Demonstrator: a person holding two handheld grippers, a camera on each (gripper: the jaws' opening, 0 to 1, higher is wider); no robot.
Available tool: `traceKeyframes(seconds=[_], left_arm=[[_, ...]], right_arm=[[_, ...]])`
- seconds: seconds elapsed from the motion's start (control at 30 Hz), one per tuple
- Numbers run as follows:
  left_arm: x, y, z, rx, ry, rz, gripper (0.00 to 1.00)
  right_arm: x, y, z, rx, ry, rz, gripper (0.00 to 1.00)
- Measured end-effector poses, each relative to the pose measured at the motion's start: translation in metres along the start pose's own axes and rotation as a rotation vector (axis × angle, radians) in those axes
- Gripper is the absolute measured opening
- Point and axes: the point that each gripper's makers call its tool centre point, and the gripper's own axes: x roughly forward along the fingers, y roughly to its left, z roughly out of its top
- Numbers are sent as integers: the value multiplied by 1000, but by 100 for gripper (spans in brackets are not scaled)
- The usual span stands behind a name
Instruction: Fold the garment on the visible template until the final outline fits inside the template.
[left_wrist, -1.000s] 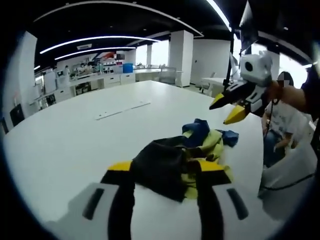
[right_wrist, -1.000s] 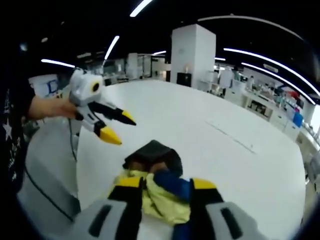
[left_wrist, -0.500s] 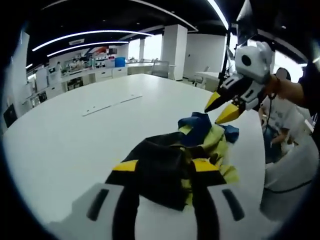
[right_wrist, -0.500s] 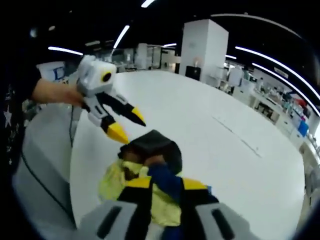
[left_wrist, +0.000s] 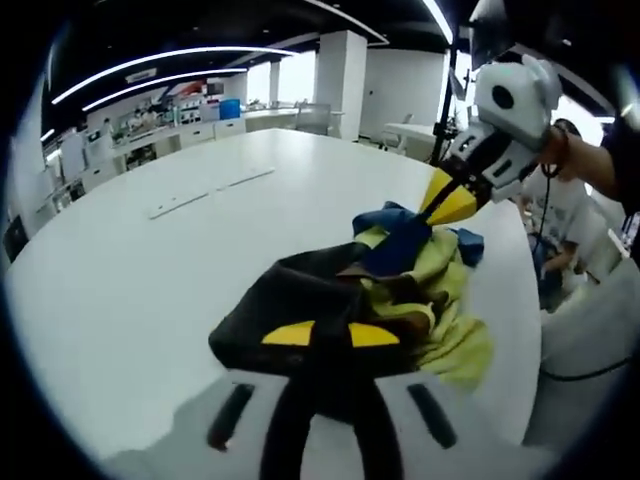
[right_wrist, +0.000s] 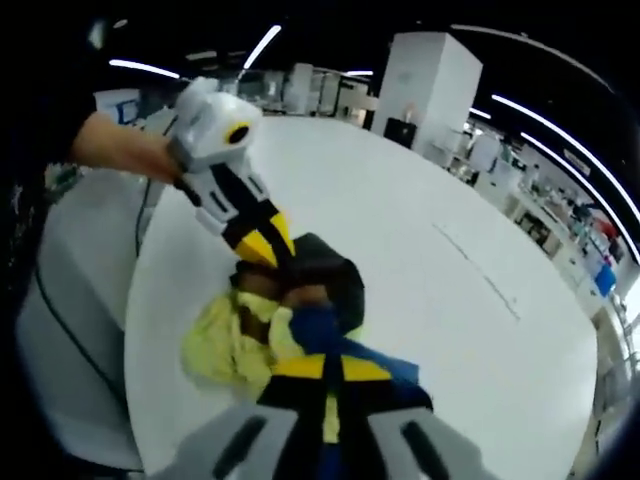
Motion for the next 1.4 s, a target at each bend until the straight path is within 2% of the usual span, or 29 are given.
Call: traceKeyframes(seconds=[0.03,0.17,0.3,0.4,0.47,0.53,0.77,0.97,1.13,1.33,1.4], left_arm=[[1,1,-1,-5,3,1,0],[-1,8,-3,-42,2,23,0],[-11,16,1,-37,-22,58,0],[-23,23,6,-63,-31,97,0],[-32,29,13,-76,-68,117,0],[-41,25,21,-93,-83,122,0],[-59,40,31,-115,-127,157,0],[-75,56,40,-135,-160,210,0],[-89,71,40,-167,-178,254,0],[-109,94,32,-214,-195,311,0],[-114,98,27,-214,-182,332,0]], right_arm=[[0,0,1,-4,-2,-1,0],[-1,-2,3,-21,-11,-11,0],[-7,-6,7,-39,-22,-37,0],[-13,-13,10,-33,-39,-64,0],[-19,-18,13,-30,-45,-93,0],[-24,-21,14,-26,-53,-106,0],[-40,-37,19,-48,-71,-158,0],[-53,-53,22,-39,-84,-200,0],[-61,-62,18,-32,-74,-233,0],[-69,-70,4,-7,-46,-257,0],[-71,-70,0,1,-39,-259,0]])
